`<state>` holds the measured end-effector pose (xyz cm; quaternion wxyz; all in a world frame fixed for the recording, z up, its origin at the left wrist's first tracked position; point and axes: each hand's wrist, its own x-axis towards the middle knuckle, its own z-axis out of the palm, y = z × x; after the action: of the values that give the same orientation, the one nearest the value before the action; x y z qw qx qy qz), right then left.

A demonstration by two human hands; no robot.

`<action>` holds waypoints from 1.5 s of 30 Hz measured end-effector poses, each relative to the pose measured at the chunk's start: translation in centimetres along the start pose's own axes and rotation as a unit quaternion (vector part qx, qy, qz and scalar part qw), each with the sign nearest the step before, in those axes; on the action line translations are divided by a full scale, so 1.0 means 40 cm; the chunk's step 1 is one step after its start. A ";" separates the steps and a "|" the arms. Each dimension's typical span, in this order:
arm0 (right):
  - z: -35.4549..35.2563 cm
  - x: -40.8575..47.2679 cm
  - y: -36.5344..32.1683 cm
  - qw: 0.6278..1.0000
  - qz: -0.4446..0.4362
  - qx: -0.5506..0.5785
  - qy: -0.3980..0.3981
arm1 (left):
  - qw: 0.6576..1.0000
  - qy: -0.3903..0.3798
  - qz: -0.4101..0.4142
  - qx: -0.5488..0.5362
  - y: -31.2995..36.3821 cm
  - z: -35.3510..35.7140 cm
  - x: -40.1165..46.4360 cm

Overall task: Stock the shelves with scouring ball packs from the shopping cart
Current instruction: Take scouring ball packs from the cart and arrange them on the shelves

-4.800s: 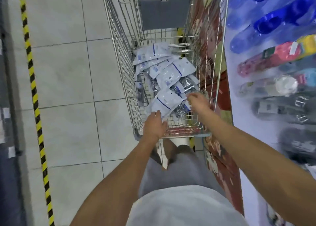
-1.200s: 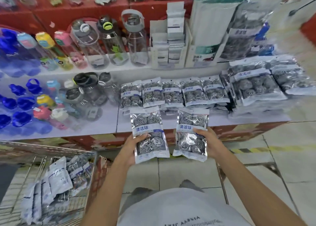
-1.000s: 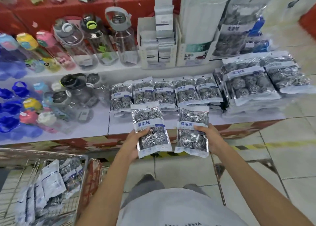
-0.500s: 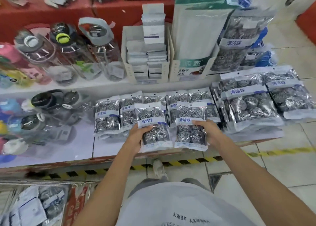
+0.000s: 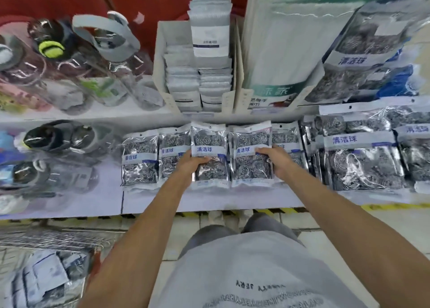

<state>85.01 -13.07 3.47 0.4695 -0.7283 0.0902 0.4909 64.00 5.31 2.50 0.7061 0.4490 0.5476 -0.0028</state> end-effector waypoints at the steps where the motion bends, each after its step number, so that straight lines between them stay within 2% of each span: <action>1: 0.001 0.016 -0.008 1.000 -0.001 -0.013 0.003 | 1.000 0.014 -0.002 0.011 0.005 0.004 0.014; 5: 0.009 0.069 -0.033 0.996 -0.023 -0.077 0.038 | 0.994 0.070 0.009 0.085 0.013 0.022 0.051; 10: 0.016 0.112 -0.026 0.990 -0.049 -0.106 0.081 | 0.969 0.140 0.035 0.202 0.024 0.049 0.081; 22: 0.026 0.105 -0.026 0.979 -0.068 -0.174 0.087 | 0.959 0.145 0.051 0.237 0.011 0.050 0.080; 28: 0.006 0.058 -0.014 0.953 -0.130 -0.262 0.079 | 0.947 0.130 0.106 0.272 -0.001 0.030 0.045; 30: -0.002 0.027 -0.003 0.920 -0.169 -0.343 0.084 | 0.935 0.125 0.142 0.301 -0.007 0.020 0.022; 33: -0.004 -0.022 0.026 0.806 -0.249 -0.526 0.105 | 0.902 0.126 0.180 0.371 -0.018 0.002 -0.016; 37: 0.033 -0.101 0.057 0.709 -0.350 -0.608 0.073 | 0.865 0.142 0.210 0.434 -0.042 -0.026 -0.099; 41: 0.096 -0.167 0.073 0.660 -0.416 -0.625 0.011 | 0.818 0.202 0.262 0.470 -0.104 -0.063 -0.212; 43: 0.128 -0.192 0.084 0.629 -0.446 -0.636 -0.019 | 0.795 0.243 0.261 0.490 -0.152 -0.084 -0.271; 45: 0.160 -0.221 0.094 0.613 -0.454 -0.644 -0.060 | 0.786 0.280 0.244 0.494 -0.205 -0.103 -0.329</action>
<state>74.30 -13.07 7.81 0.0465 -0.7604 -0.6194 0.1896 51.48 -3.40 7.55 0.1806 0.8361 0.5174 0.0260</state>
